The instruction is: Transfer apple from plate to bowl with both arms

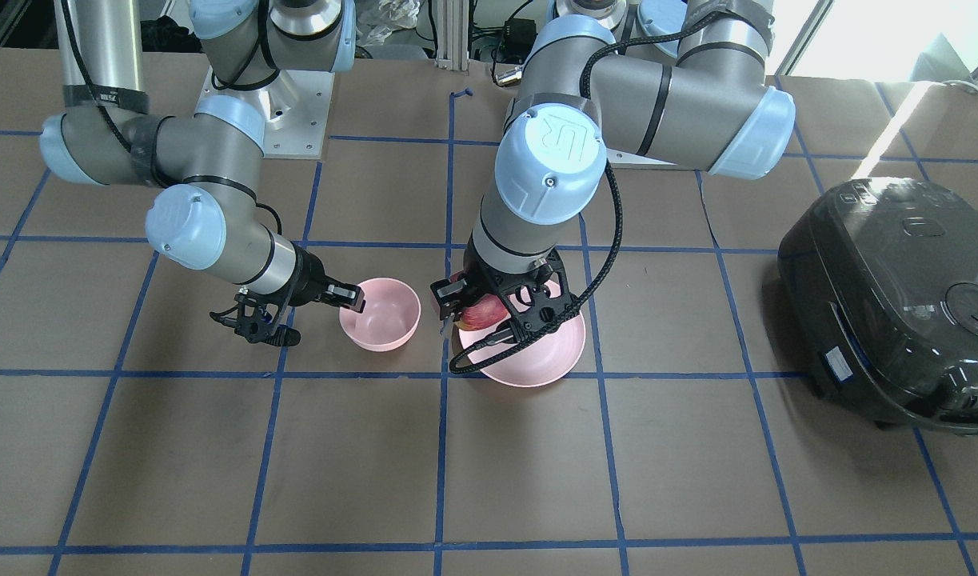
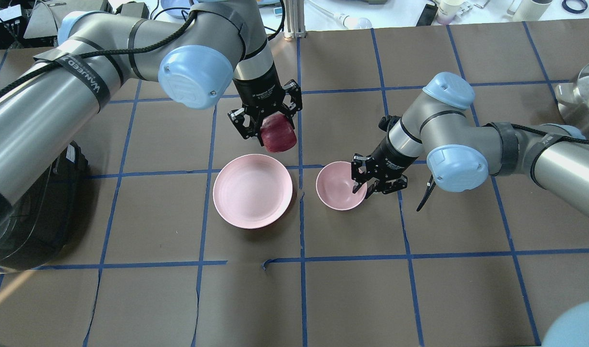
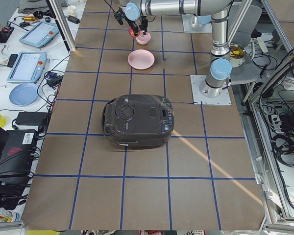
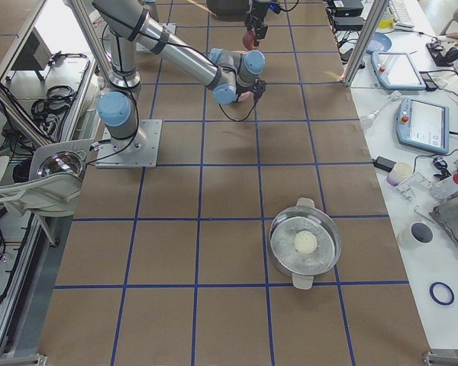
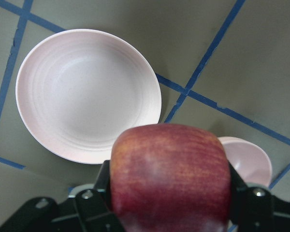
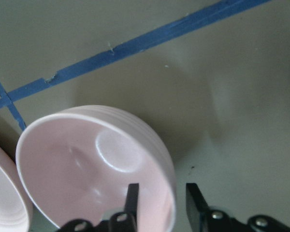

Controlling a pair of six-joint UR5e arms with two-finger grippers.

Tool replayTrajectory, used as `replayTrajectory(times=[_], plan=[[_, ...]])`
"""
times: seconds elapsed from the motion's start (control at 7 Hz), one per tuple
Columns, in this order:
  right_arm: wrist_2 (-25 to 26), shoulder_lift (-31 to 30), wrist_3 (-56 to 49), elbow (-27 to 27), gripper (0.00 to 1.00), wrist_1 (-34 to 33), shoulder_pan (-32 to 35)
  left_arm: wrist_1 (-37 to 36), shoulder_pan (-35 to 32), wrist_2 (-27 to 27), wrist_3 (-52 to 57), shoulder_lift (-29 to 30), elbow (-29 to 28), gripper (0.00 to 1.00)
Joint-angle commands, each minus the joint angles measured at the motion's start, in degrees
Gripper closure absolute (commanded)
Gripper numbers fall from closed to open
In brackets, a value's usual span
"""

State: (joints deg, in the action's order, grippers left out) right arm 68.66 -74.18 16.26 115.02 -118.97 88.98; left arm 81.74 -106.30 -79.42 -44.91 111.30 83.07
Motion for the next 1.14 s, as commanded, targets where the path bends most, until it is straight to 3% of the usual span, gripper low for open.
replayTrajectory(times=[0.0,0.14,0.29,0.43,0.57,0.71,0.86,1.0], plan=[[7.9,-1.2,-1.0,-1.3,0.00,0.1,-1.3,-3.2,-2.3,3.4,-6.1,2.4,0.6,1.00],[12.3,-3.1,-2.0,-3.1,0.00,0.9,-3.1,-6.7,-5.1,6.8,-11.5,3.5,2.3,1.00],[12.7,-4.0,-3.3,-4.5,0.00,3.7,-6.2,-14.7,-8.2,7.4,-16.2,5.3,5.4,1.00],[16.2,-5.8,-5.4,-6.4,0.00,6.5,-8.0,-21.1,-9.4,7.6,-18.4,7.1,8.2,1.00],[18.4,-6.5,-9.9,-9.2,0.00,8.4,-8.9,-22.2,-10.1,7.4,-18.5,8.1,9.0,1.00],[21.8,-6.8,-10.5,-13.4,0.00,13.2,-9.0,-22.1,-10.2,7.3,-17.9,9.2,9.3,0.73],[22.1,-6.7,-10.7,-17.8,0.00,15.9,-9.0,-22.2,-10.2,7.1,-17.9,10.2,9.2,0.24],[21.7,-6.7,-10.0,-18.9,0.00,17.4,-9.1,-22.2,-10.2,7.1,-17.8,10.2,8.9,0.00]])
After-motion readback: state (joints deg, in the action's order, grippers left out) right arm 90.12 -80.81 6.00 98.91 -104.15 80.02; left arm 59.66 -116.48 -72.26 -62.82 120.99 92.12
